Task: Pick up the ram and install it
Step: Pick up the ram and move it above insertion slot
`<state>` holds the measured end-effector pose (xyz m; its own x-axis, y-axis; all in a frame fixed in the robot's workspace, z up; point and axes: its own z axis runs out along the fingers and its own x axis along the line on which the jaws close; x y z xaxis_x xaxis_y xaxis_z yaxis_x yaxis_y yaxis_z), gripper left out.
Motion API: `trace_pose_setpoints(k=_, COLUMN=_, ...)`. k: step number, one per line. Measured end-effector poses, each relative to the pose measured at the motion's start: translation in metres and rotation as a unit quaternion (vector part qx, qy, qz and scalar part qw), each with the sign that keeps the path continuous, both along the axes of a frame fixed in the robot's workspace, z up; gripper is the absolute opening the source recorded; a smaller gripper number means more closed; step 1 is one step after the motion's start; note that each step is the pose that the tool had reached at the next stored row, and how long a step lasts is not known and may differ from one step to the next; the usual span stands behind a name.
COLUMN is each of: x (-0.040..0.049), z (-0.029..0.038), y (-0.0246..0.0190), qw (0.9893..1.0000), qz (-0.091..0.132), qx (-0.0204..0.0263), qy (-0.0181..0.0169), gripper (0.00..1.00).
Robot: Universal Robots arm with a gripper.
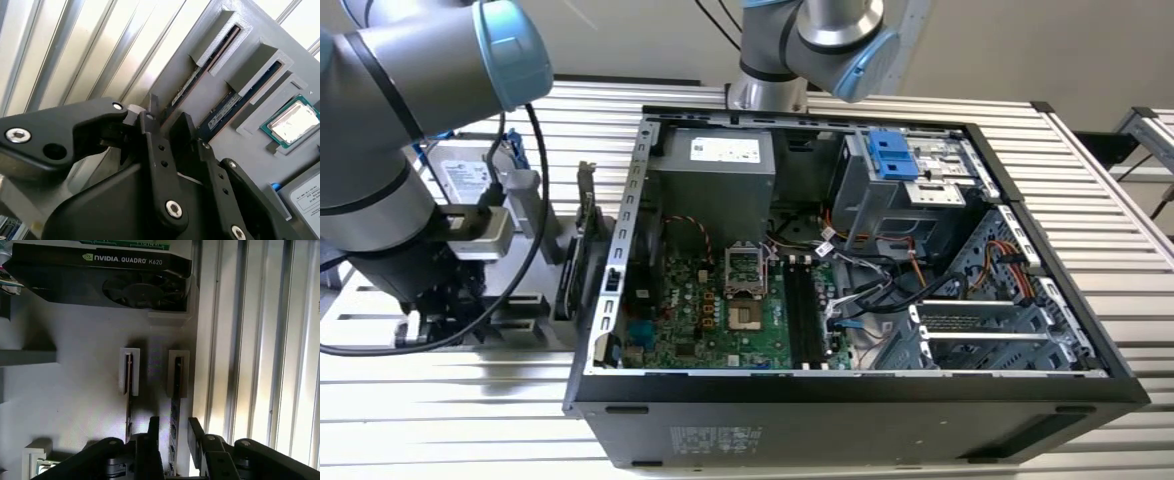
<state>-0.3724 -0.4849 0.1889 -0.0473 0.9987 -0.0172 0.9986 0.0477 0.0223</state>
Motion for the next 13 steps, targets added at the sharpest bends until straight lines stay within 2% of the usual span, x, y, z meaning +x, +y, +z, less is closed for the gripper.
trace_pose_setpoints(k=13, x=0.0000, z=-0.0008, y=0.0000, qw=1.0000, qz=0.000, qx=0.0000, qy=0.0000, gripper=0.00)
